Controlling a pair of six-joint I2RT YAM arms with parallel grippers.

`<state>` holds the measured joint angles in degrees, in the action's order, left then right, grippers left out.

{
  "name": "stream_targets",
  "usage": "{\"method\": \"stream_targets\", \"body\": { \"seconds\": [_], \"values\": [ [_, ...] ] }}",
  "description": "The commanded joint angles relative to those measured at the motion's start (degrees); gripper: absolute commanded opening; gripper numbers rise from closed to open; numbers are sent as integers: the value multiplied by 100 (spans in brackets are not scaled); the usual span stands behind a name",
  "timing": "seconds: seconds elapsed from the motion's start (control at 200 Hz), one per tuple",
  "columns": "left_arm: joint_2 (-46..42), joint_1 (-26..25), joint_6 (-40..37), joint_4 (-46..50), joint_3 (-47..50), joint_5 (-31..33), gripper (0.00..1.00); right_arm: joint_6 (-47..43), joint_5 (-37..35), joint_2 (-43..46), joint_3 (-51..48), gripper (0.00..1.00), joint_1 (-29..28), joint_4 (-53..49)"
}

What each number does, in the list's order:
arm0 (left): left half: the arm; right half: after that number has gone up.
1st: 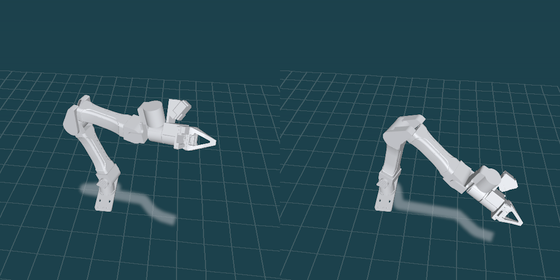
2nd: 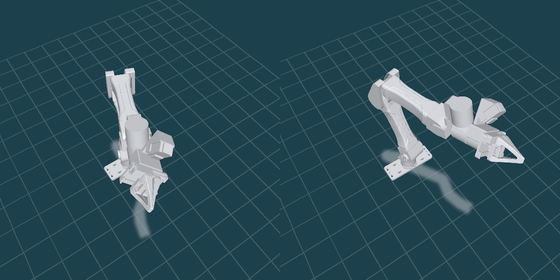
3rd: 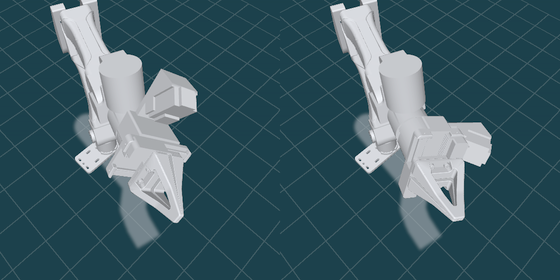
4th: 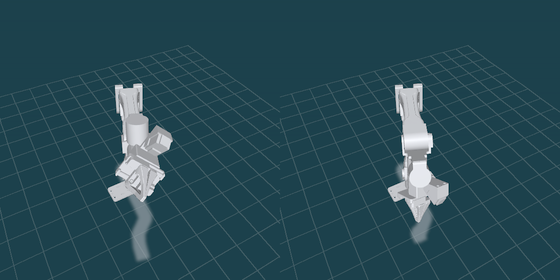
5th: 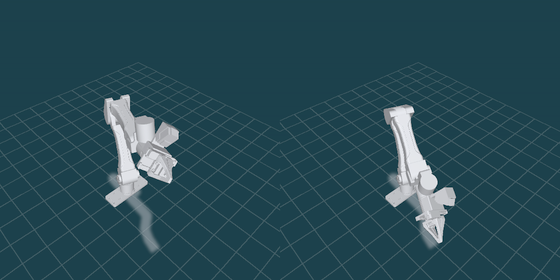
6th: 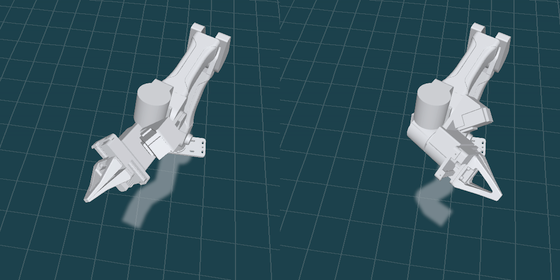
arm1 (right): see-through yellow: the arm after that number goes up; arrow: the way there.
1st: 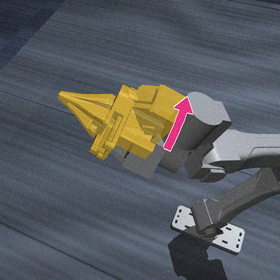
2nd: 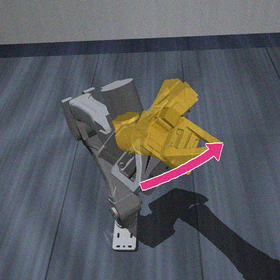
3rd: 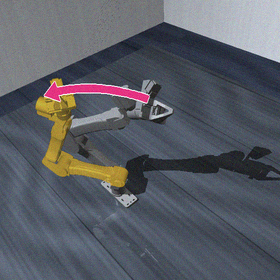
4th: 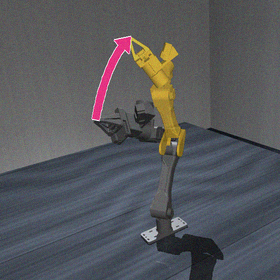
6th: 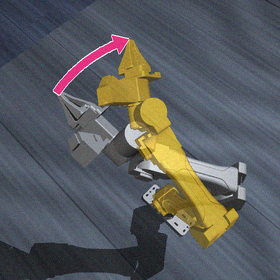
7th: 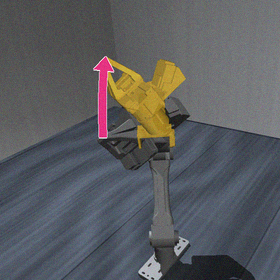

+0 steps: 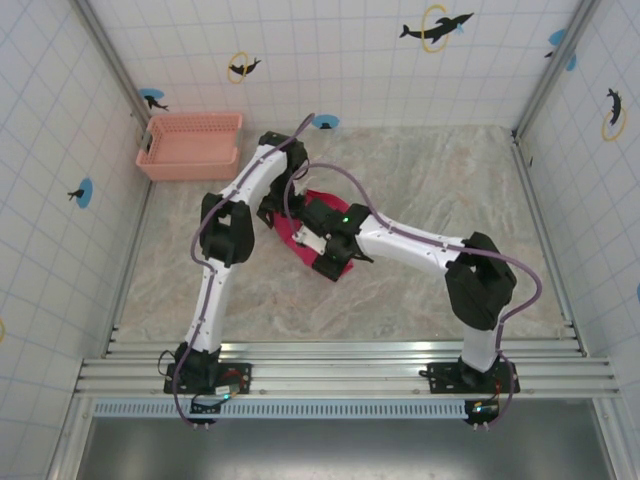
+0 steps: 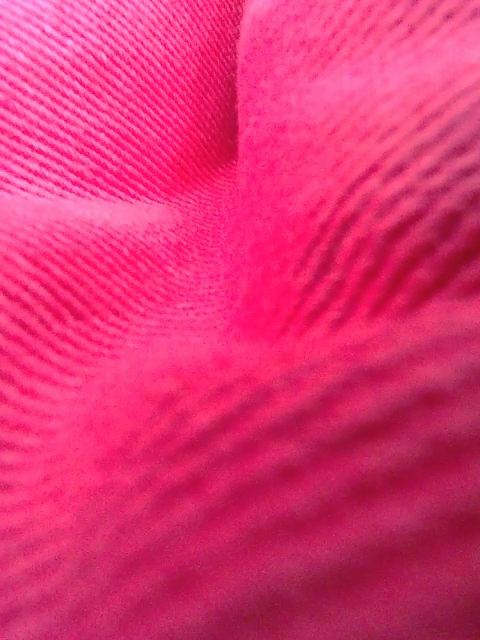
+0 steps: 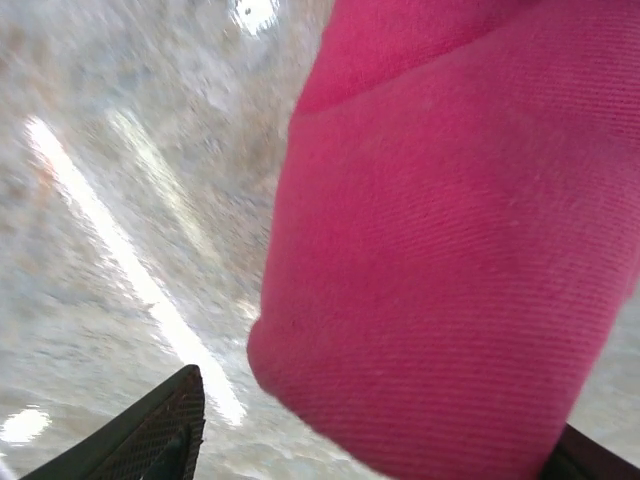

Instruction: Roll up the long pants

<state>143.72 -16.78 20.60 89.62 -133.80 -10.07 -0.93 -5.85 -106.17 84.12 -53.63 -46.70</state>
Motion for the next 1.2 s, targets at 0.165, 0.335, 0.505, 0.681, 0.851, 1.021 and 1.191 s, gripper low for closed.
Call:
{"method": "stream_targets", "body": {
  "seconds": [0.165, 0.335, 0.505, 0.681, 0.851, 1.021, 1.191],
  "values": [
    [365, 69, 66, -718, 264, 253, 98, -100, -2927, 695, -104, 72, -559, 239],
    [333, 69, 37, -726, 302, 261, 98, -14, -3618, 1053, 318, 72, -605, -192],
    [315, 73, 14, -736, 319, 252, 98, -197, -3454, 794, 1015, 73, -876, -748],
    [305, 69, 16, -732, 364, 216, 97, 77, -2899, 346, 1271, 72, -1226, -784],
    [304, 66, 16, -722, 394, 224, 98, 93, -2487, -157, 1327, 73, -1462, -660],
    [254, 70, -15, -711, 433, 287, 97, -79, -2263, -626, 1105, 73, -1405, -292],
    [184, 69, -44, -727, 554, 327, 97, -71, -1834, -1120, 1072, 72, -976, -75]
  ]
}}
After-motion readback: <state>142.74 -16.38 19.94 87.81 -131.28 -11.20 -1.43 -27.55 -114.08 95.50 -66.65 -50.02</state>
